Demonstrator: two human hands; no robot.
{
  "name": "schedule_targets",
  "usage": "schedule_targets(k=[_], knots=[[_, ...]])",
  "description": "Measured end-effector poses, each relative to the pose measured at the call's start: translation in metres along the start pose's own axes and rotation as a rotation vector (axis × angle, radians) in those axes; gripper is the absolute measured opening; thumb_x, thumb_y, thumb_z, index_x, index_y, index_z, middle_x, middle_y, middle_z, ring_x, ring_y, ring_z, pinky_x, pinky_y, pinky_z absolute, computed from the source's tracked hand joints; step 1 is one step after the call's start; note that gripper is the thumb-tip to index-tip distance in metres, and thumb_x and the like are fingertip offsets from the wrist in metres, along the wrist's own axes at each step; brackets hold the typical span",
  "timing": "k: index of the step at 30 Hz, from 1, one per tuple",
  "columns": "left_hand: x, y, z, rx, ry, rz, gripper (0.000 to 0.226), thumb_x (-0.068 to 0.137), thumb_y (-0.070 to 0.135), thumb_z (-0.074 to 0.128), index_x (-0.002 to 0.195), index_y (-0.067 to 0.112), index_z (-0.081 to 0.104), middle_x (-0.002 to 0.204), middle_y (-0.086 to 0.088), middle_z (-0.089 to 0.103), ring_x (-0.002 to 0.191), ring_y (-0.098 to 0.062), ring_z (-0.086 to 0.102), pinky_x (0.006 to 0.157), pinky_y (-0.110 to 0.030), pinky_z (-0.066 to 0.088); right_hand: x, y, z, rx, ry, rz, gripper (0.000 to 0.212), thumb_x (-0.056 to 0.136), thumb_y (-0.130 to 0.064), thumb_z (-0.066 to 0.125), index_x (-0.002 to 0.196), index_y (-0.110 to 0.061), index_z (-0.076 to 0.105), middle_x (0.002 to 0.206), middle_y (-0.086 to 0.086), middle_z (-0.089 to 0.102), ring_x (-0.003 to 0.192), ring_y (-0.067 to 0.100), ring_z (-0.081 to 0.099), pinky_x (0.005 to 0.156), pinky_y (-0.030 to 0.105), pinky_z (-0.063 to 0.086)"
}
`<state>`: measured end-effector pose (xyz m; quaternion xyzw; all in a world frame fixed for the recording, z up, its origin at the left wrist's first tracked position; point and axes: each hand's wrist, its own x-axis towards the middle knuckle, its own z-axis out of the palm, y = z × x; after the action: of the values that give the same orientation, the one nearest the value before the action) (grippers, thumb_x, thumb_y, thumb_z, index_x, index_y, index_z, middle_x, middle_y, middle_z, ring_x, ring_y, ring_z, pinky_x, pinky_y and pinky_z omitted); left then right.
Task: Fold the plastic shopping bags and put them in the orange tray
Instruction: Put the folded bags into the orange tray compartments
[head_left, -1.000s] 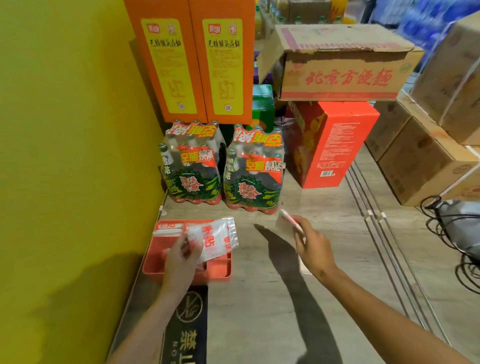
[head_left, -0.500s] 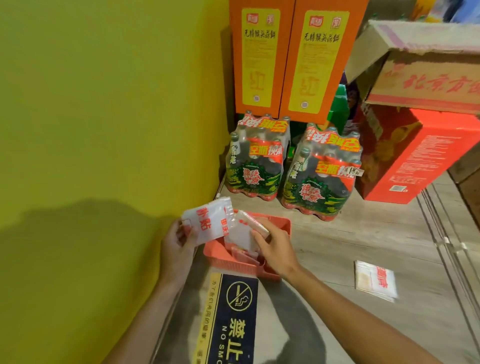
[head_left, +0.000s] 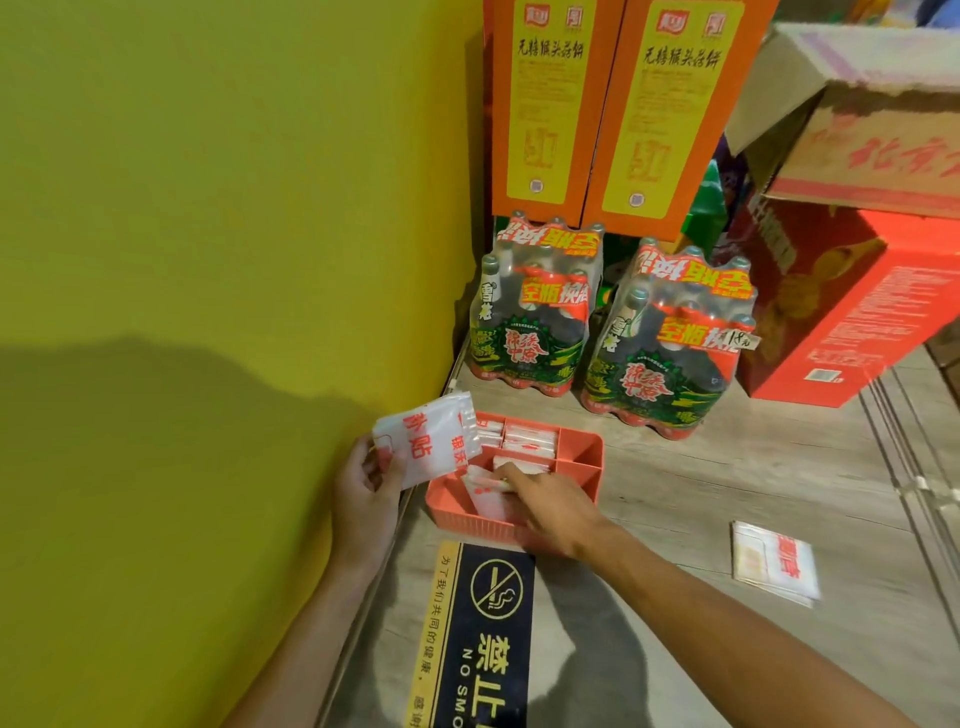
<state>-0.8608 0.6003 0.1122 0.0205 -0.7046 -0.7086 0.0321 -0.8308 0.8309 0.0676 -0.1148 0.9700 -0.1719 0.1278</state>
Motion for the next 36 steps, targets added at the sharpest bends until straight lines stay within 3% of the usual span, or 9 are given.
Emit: schedule_targets(k=[4, 6, 11, 14, 18, 21, 25, 31, 36], knots=[[-0.003, 0.004, 0.003, 0.007, -0.008, 0.009, 0.019, 0.097, 0.007, 0.062, 0.105, 0.024, 0.063, 0.092, 0.018, 0.076, 0.087, 0.002, 0.07, 0.069, -0.012, 0.052, 0.013, -0.004, 0.004, -0.192, -0.016, -0.04, 0.063, 0.1, -0.021, 0.058, 0.154, -0.029, 0.025, 0.131, 0.007, 0.063, 0.114, 0.027, 0.064, 0.098, 0.043, 0.052], [-0.003, 0.006, 0.004, 0.02, -0.003, 0.016, 0.019, 0.098, 0.007, 0.061, 0.105, 0.025, 0.063, 0.092, 0.02, 0.075, 0.086, 0.003, 0.069, 0.069, -0.011, 0.051, 0.016, -0.004, 0.011, -0.124, -0.021, -0.006, 0.067, 0.097, -0.016, 0.062, 0.151, -0.029, 0.025, 0.127, 0.005, 0.065, 0.111, 0.025, 0.065, 0.096, 0.041, 0.054], [-0.003, 0.005, 0.002, 0.02, 0.004, 0.018, 0.018, 0.098, 0.009, 0.062, 0.107, 0.025, 0.064, 0.096, 0.018, 0.075, 0.09, 0.0, 0.07, 0.071, -0.013, 0.052, 0.011, 0.006, 0.027, 0.318, 0.062, 0.127, 0.042, 0.097, -0.02, 0.062, 0.133, -0.028, 0.042, 0.124, -0.003, 0.065, 0.106, 0.011, 0.064, 0.091, 0.027, 0.056], [-0.003, 0.002, 0.002, 0.021, 0.008, 0.007, 0.018, 0.098, 0.011, 0.063, 0.108, 0.025, 0.065, 0.095, 0.015, 0.076, 0.091, -0.001, 0.07, 0.071, -0.013, 0.052, 0.003, 0.011, 0.027, 0.257, 0.127, 0.092, 0.019, 0.1, -0.024, 0.058, 0.118, -0.028, 0.062, 0.112, -0.006, 0.068, 0.098, 0.01, 0.066, 0.088, 0.034, 0.058], [-0.004, -0.002, 0.004, 0.016, -0.006, -0.009, 0.019, 0.097, 0.009, 0.064, 0.108, 0.024, 0.065, 0.096, 0.016, 0.076, 0.091, -0.002, 0.071, 0.069, -0.013, 0.053, 0.005, 0.005, 0.016, 0.039, 0.209, -0.057, 0.029, 0.097, -0.036, 0.063, 0.126, -0.033, 0.067, 0.117, -0.005, 0.068, 0.108, 0.013, 0.061, 0.097, 0.031, 0.052], [-0.006, -0.006, 0.006, 0.01, -0.015, -0.036, 0.019, 0.096, 0.008, 0.064, 0.108, 0.023, 0.065, 0.097, 0.016, 0.076, 0.092, -0.003, 0.071, 0.069, -0.014, 0.053, 0.013, 0.002, 0.02, -0.051, 0.116, -0.046, 0.03, 0.099, -0.033, 0.061, 0.127, -0.027, 0.065, 0.122, -0.001, 0.064, 0.116, 0.017, 0.059, 0.099, 0.031, 0.049], [-0.003, -0.015, 0.0, 0.011, -0.033, -0.097, 0.022, 0.094, 0.004, 0.066, 0.107, 0.021, 0.066, 0.101, 0.001, 0.075, 0.095, -0.009, 0.071, 0.071, -0.019, 0.055, 0.012, 0.01, 0.031, 0.111, 0.105, 0.021, 0.031, 0.1, -0.022, 0.058, 0.13, -0.025, 0.054, 0.124, -0.002, 0.063, 0.109, 0.013, 0.062, 0.094, 0.031, 0.055], [0.003, -0.014, 0.007, 0.038, -0.196, -0.212, 0.02, 0.088, -0.003, 0.069, 0.097, 0.012, 0.06, 0.096, -0.003, 0.07, 0.084, -0.008, 0.069, 0.06, -0.017, 0.053, 0.005, 0.026, 0.029, 0.131, 0.208, 0.063, 0.022, 0.095, -0.025, 0.065, 0.116, -0.027, 0.062, 0.125, -0.006, 0.06, 0.114, 0.011, 0.055, 0.103, 0.027, 0.048], [0.029, -0.017, 0.017, 0.199, -0.486, -0.269, 0.021, 0.087, -0.005, 0.07, 0.101, 0.009, 0.063, 0.099, -0.003, 0.072, 0.087, -0.008, 0.071, 0.065, -0.021, 0.056, 0.011, 0.034, 0.03, 0.108, 0.201, 0.131, 0.025, 0.089, -0.02, 0.072, 0.114, -0.026, 0.069, 0.114, -0.005, 0.063, 0.106, 0.015, 0.058, 0.09, 0.027, 0.052]])
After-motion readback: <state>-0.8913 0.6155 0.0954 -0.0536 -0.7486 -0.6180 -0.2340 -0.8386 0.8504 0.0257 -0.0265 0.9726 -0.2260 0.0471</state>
